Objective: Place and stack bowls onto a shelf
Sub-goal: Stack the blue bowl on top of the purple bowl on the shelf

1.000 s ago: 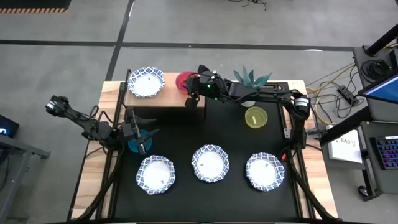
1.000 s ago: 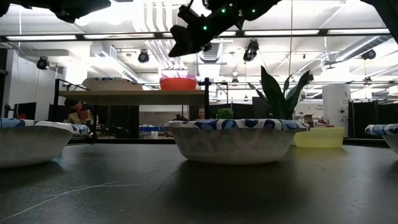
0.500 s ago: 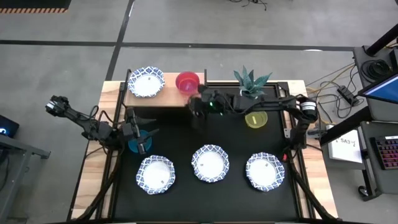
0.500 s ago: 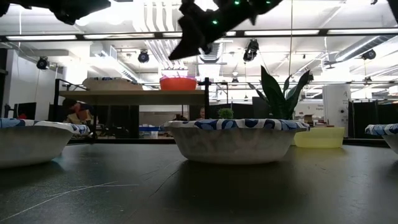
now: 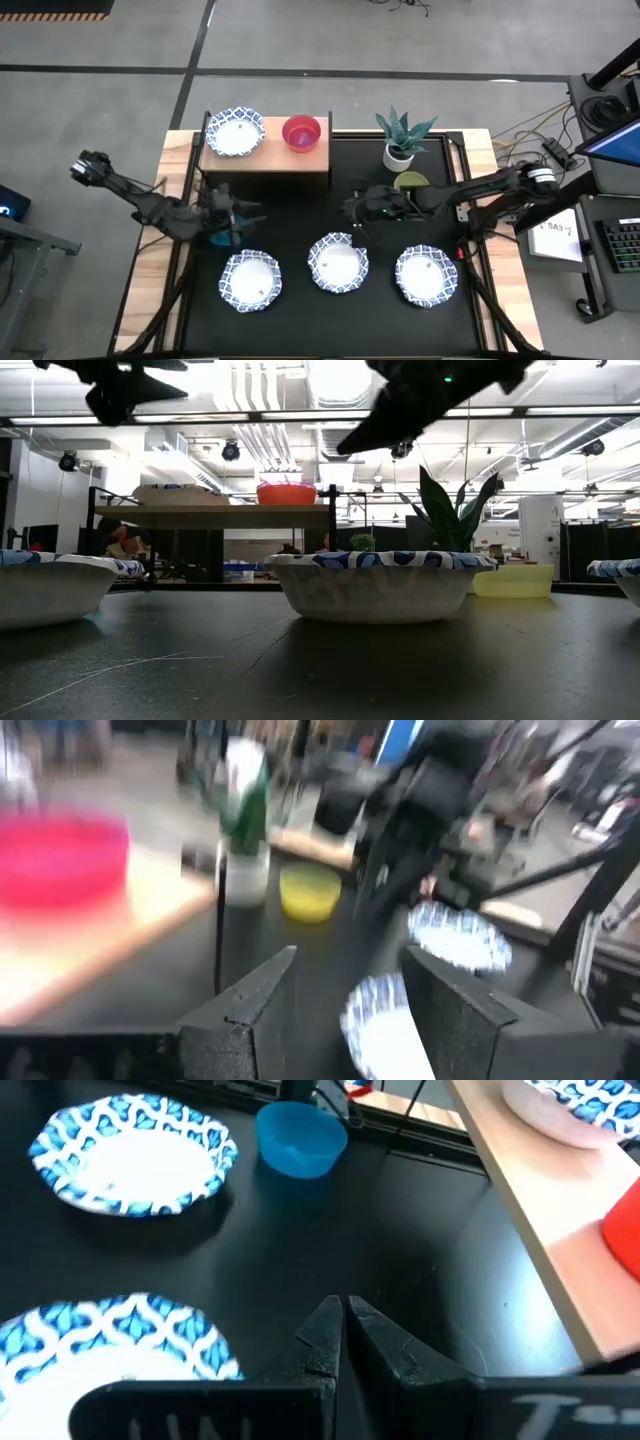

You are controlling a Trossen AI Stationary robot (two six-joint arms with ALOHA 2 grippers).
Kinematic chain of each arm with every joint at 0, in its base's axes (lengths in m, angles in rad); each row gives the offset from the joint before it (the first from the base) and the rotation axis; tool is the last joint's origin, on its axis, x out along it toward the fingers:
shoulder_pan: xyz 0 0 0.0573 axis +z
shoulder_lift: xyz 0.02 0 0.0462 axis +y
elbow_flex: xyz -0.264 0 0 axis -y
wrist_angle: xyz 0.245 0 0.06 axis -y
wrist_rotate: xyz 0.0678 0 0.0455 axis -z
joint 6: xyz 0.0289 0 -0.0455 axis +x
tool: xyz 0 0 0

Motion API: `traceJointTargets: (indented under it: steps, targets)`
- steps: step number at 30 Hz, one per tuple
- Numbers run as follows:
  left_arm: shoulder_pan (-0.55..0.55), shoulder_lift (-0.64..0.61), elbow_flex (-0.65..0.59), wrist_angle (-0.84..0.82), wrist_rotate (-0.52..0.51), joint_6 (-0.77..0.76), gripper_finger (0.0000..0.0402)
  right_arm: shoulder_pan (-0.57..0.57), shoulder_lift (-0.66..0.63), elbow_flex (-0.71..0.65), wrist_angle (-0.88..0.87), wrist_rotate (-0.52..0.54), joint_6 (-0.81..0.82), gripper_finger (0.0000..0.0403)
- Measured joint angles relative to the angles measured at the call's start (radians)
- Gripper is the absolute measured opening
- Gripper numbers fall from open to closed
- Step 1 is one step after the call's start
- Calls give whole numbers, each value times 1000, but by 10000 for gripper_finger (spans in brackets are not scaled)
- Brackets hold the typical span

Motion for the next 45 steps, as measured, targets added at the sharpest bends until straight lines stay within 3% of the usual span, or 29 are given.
traceJointTargets:
  steps: [4, 9, 13, 17, 20, 31, 38, 45]
  targets:
    - [1, 128, 106, -310, 61, -343, 164, 18, -77, -74, 17, 0, -7, 9]
    - [6, 329, 307, -833, 223, -787, 164, 20, -147, -152, 82, -6, -10, 9]
    - [7, 494, 417, -1101, 387, -910, 164, 20, -166, -176, 101, -7, -6, 9]
    - [15, 597, 446, -1128, 547, -904, 164, 23, -157, -178, 100, -8, -2, 9]
    - [21, 640, 443, -1128, 596, -912, 164, 24, -149, -178, 99, -8, -2, 9]
    - [116, 663, 418, -1132, 548, -854, 160, 26, -148, -178, 99, -11, -1, 9]
    - [199, 620, 292, -1061, 569, -821, 146, 31, -144, -178, 83, -11, 10, 9]
    - [207, 550, 188, -910, 576, -820, 129, 33, -144, -178, 79, -11, 9, 9]
